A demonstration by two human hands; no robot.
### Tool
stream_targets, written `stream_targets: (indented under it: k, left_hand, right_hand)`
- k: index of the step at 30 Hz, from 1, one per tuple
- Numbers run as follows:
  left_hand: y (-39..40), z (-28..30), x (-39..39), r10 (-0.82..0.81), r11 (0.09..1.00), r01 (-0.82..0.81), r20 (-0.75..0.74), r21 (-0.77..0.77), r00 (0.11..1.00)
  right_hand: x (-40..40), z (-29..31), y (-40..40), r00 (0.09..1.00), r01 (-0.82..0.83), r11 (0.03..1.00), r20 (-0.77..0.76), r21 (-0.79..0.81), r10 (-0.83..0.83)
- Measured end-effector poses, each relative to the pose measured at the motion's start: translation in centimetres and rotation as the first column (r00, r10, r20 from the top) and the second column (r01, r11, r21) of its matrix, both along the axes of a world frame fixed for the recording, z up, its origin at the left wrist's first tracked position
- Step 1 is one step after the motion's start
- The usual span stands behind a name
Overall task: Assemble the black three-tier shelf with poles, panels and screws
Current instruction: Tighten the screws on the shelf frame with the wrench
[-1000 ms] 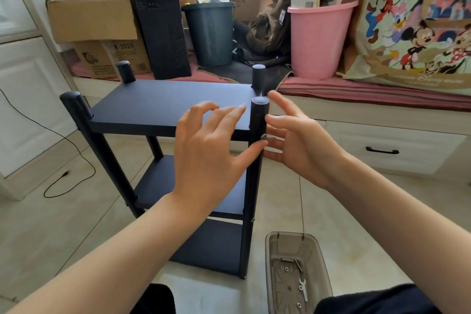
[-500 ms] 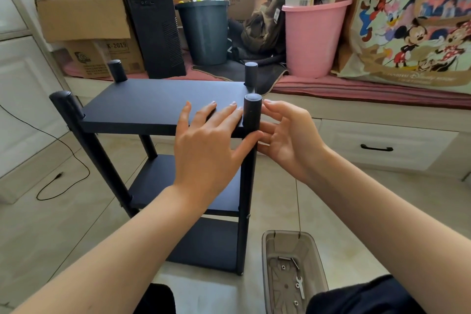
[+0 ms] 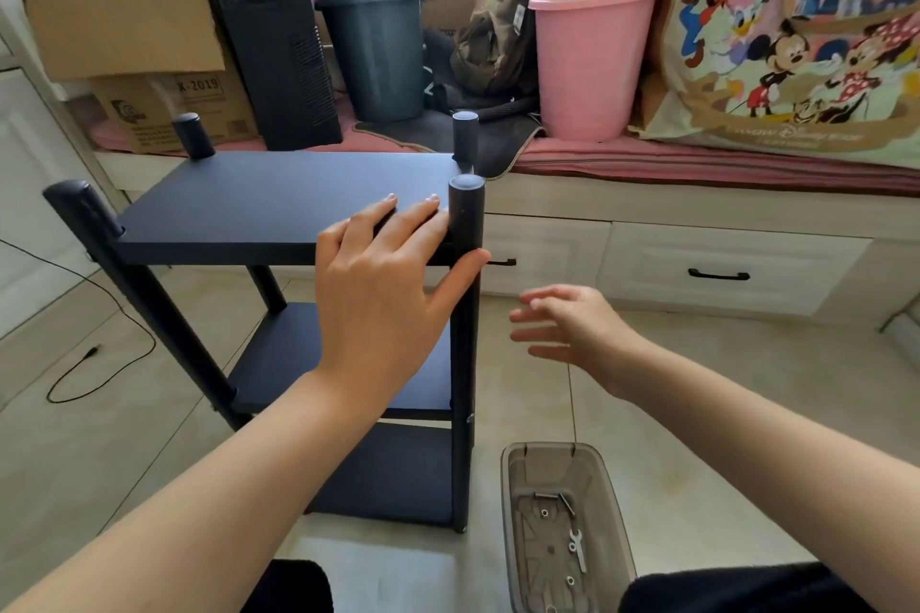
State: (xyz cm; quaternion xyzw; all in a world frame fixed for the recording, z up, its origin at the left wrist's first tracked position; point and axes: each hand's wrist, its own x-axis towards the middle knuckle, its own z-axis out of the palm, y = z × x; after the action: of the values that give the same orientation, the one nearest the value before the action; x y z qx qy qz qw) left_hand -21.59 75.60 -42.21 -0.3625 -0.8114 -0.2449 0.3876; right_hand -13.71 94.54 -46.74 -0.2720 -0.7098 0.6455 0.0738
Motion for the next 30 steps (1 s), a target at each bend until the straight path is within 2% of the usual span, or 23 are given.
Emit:
stream_targets:
  k: [3,5,8,10,16,20,22,26,30]
  left_hand:
    - [0.1,-0.3,-0.3,-0.006,1.000,0.006,-0.027,0.024,1.000]
    - [0.1,-0.5,-0.5,-0.010,0.999,0.012,-0.052,0.036,0.999]
    - [0.3,-0.7,-0.6,-0.020,0.999,0.023,-0.064,0.048,0.998]
    - [0.3,-0.9,-0.8,-0.016,0.999,0.019,-0.066,0.045,0.998]
    - [0.5,-1.1,-0.9,-0.011,0.999,0.015,-0.086,0.049,0.996]
    - [0.7,-1.4,-0.9,0.003,0.999,0.002,-0.126,0.036,0.992]
    - [0.8,-1.4,-1.0,0.007,0.999,-0.003,-0.138,0.033,0.990]
    - [0.9,-1.5,-1.1,0.018,1.000,-0.014,-0.151,0.027,0.988]
    - [1.0,-1.7,-1.2,0.016,0.999,-0.011,-0.167,0.032,0.986]
  right_hand:
    - [0.2,-3.5,2.0,0.984,-0.031,0.996,0.176,0.082,0.016]
    - [0.2,-5.9,3.3,0.931,-0.169,0.977,0.346,0.132,0.115]
    - [0.2,-9.8,4.1,0.720,-0.422,0.900,0.643,0.106,0.262]
    - [0.2,-12.8,3.9,0.611,-0.500,0.862,0.738,0.079,0.287]
    - [0.5,-21.1,3.2,0.514,-0.497,0.868,0.806,0.000,0.294]
    - [0.8,-25.4,2.9,0.567,-0.467,0.873,0.805,0.140,0.175]
    - [0.9,-27.3,2.7,0.565,-0.475,0.859,0.815,0.190,0.132]
    - [0.9,-30.1,2.8,0.533,-0.516,0.831,0.838,0.209,0.119]
    - [1.0,-32.8,3.0,0.553,-0.490,0.837,0.829,0.243,0.083]
